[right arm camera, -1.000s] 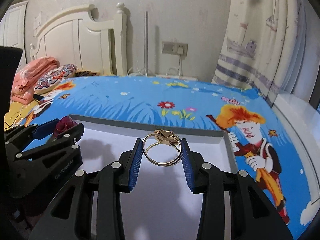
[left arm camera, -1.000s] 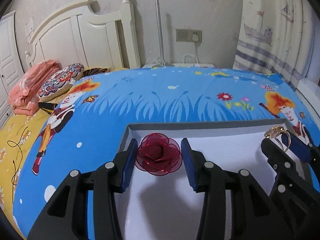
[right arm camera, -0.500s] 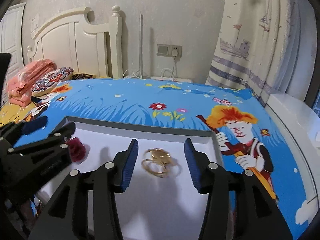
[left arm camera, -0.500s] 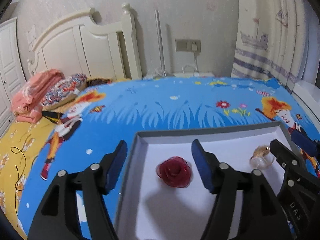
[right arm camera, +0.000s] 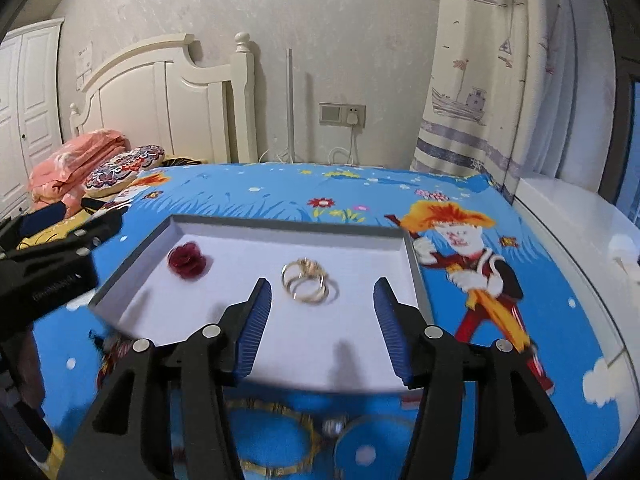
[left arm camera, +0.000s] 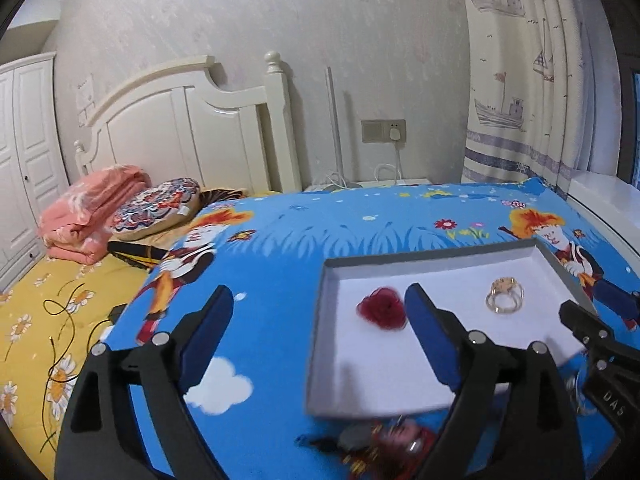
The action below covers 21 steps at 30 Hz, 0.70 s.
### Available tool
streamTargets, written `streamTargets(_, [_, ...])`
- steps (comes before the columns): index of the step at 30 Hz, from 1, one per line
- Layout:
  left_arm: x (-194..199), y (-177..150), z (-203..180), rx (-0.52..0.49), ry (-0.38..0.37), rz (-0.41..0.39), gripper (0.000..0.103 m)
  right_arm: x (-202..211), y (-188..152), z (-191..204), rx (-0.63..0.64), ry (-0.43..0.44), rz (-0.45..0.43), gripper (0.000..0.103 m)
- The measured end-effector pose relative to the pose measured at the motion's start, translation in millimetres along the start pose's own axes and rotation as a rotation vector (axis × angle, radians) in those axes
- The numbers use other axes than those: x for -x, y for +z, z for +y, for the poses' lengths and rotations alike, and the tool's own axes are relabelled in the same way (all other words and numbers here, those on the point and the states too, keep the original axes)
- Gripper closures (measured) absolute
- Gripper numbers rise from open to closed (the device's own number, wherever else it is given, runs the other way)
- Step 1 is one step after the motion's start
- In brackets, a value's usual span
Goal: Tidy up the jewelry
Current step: 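Withdraw both tools from the tray back toward the remaining jewelry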
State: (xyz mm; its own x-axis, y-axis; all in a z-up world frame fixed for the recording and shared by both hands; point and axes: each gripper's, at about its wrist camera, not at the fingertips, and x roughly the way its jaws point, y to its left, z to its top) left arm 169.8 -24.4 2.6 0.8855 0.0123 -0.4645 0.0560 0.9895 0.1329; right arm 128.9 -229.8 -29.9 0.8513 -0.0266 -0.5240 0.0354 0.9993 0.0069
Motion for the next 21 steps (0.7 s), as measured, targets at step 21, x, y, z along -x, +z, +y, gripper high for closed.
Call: streamTargets(21, [45.9,-112.6,-5.0,-0.055,-0.093,0.052,0.018,50.3,-90.5,13.5,-0.011,0.040,-0.012,0.051])
